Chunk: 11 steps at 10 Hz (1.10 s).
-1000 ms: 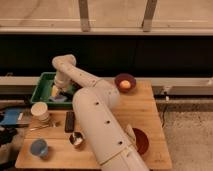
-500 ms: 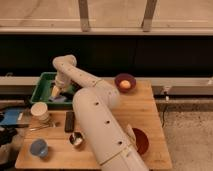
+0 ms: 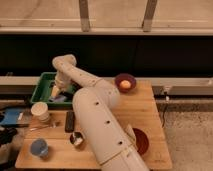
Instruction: Place brush in plastic cup
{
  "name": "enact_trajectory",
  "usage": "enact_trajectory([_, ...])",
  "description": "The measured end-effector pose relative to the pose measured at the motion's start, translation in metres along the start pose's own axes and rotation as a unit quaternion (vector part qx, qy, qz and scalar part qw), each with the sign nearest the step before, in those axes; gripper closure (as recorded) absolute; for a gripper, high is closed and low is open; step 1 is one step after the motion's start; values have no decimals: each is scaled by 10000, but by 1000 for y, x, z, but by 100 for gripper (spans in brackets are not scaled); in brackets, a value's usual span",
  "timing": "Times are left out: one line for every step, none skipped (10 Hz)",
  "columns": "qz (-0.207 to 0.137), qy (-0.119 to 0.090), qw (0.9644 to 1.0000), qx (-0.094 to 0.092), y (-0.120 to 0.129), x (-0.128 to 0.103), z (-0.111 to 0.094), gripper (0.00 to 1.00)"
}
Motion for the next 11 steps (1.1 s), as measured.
enact_trajectory([8, -55, 10000, 13, -3, -2, -5, 100])
enact_trajectory([9, -136, 9999, 31, -6, -5, -15, 100])
enact_trajectory([-1, -188, 9998, 53, -7, -8, -23, 100])
enact_trajectory([-31, -235, 9997, 73, -7, -10, -29, 100])
enact_trajectory([-19, -251, 9997, 77, -8, -10, -31, 100])
enact_trajectory([-18, -285, 9996, 89, -8, -11, -34, 100])
enact_trajectory([-22, -303, 9995, 98, -9, -11, -35, 100])
enact_trajectory([-29, -329, 9994, 107, -9, -12, -38, 100])
enact_trajectory([-35, -352, 9993, 124, -9, -12, -40, 100])
enact_trajectory([-40, -390, 9991, 157, -10, -13, -45, 100])
enact_trajectory([-43, -407, 9990, 182, -10, -12, -51, 100])
